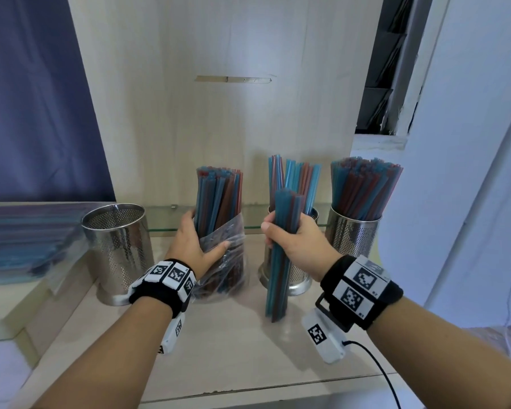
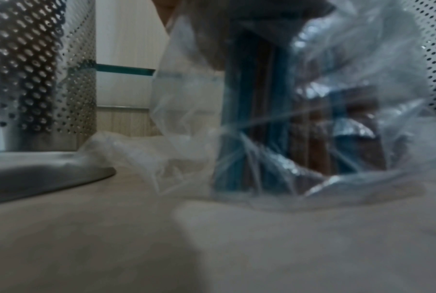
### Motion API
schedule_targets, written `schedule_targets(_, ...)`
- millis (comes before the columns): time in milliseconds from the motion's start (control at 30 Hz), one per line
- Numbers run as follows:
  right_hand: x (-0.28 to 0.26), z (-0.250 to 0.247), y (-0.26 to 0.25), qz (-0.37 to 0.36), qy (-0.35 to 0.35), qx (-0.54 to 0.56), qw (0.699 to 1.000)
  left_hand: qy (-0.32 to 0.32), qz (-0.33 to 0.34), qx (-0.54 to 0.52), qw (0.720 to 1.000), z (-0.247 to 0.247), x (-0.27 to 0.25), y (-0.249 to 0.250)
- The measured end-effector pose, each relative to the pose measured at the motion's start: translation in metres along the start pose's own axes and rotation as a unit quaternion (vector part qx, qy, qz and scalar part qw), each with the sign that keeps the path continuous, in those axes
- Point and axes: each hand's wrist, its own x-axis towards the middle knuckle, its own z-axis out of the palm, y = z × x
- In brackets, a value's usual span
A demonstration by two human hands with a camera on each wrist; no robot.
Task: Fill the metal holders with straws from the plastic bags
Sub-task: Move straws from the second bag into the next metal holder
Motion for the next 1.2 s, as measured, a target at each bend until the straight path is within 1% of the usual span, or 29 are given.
schedule_targets(67,0.003,-0.006,-0.008,0.001,0.014,0.01,1.0,-0.001,0.0,0.0,1.0,0.0,0.0,0.0)
schedule_targets(133,0.011,-0.016,-0.026,-0.016,0.025,0.027,0.999,0.0,0.0,0.002,1.0,0.001,0.0,0.0)
schedule_targets(233,0.027,-0.038,-0.062,-0.057,0.038,0.054,0.996,0.0,-0.002,0.005,1.0,0.001,0.001,-0.001)
schedule_targets(367,0.046,-0.067,-0.104,-0.107,0.061,0.115,0.986,-0.001,0.0,0.009,1.0,0.001,0.0,-0.001)
schedule_targets(433,0.053,-0.079,-0.118,-0.13,0.077,0.126,0.98,0.0,0.0,0.011,1.0,0.001,0.0,-0.001)
schedule_targets(500,0.062,-0.086,-0.124,-0.151,0.083,0.115,0.978,0.0,0.001,0.015,1.0,0.001,0.001,-0.002)
schedule_targets(633,0.076,-0.083,-0.11,-0.147,0.091,0.057,0.983,-0.006,-0.006,0.026,1.0,0.002,0.002,-0.004)
schedule_targets(733,0.085,-0.076,-0.083,-0.117,0.087,0.019,0.989,-0.004,-0.006,0.024,1.0,0.002,0.002,-0.003)
schedule_targets(867,0.089,-0.064,-0.048,-0.067,0.099,-0.012,0.993,-0.001,0.004,0.017,1.0,0.002,0.002,-0.003)
schedule_targets(1033,0.088,-0.043,-0.011,0.0,0.093,-0.028,0.995,-0.005,0.004,0.018,1.0,0.002,0.003,-0.005)
schedule_targets(1200,0.09,-0.034,-0.002,0.021,0.111,-0.042,0.993,-0.007,0.008,0.015,1.0,0.002,0.003,-0.004)
